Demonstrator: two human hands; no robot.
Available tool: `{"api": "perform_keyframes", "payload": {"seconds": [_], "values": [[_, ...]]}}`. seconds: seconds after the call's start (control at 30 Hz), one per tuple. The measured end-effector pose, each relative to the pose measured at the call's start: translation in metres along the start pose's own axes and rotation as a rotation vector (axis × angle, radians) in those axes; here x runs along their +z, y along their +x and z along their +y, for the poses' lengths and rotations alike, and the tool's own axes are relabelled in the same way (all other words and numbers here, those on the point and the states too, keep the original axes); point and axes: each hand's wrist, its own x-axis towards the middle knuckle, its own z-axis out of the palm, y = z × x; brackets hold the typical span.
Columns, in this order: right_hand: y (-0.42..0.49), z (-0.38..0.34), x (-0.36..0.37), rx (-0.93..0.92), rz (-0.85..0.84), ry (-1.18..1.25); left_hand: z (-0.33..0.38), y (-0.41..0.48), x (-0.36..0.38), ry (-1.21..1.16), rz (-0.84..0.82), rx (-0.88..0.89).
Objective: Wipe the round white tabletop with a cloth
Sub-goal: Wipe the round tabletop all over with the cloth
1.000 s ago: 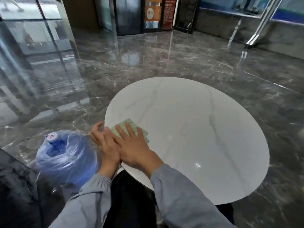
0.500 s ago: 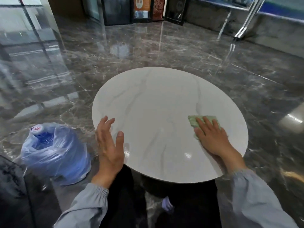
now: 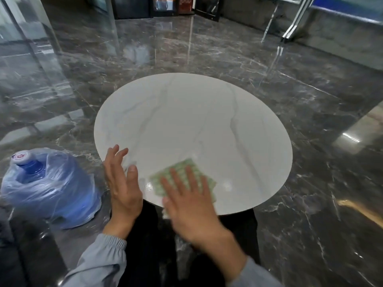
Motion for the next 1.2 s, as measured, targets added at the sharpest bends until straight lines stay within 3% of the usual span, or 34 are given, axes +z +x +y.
{"api": "perform_keyframes", "payload": {"seconds": [0.1,0.23,0.4,0.5,0.57,0.7,0.83,1.2], "values": [[-0.010,-0.020,0.000,-0.041,-0.007,0.060,0.004,-0.005,-0.003,0.036,-0.033,0.029],[-0.026,0.034,-0.011,0.031,0.027,0.058,0.015,-0.018,0.001,0.175,-0.120,0.128],[-0.057,0.166,-0.031,0.428,0.040,0.126,0.021,-0.030,0.012,0.355,-0.167,0.244],[-0.060,0.191,-0.035,0.539,0.048,0.143,0.020,-0.037,0.016,0.444,-0.162,0.283],[-0.059,0.173,-0.030,0.518,0.058,0.107,0.018,-0.040,0.018,0.475,-0.167,0.288],[-0.060,0.093,-0.016,0.267,0.081,-0.006,0.017,-0.038,0.020,0.485,-0.161,0.243],[-0.055,0.029,0.000,0.104,0.078,0.034,0.018,-0.037,0.020,0.488,-0.153,0.254],[-0.079,0.090,-0.016,0.068,0.094,0.135,0.015,-0.038,0.016,0.529,-0.187,0.294]]}}
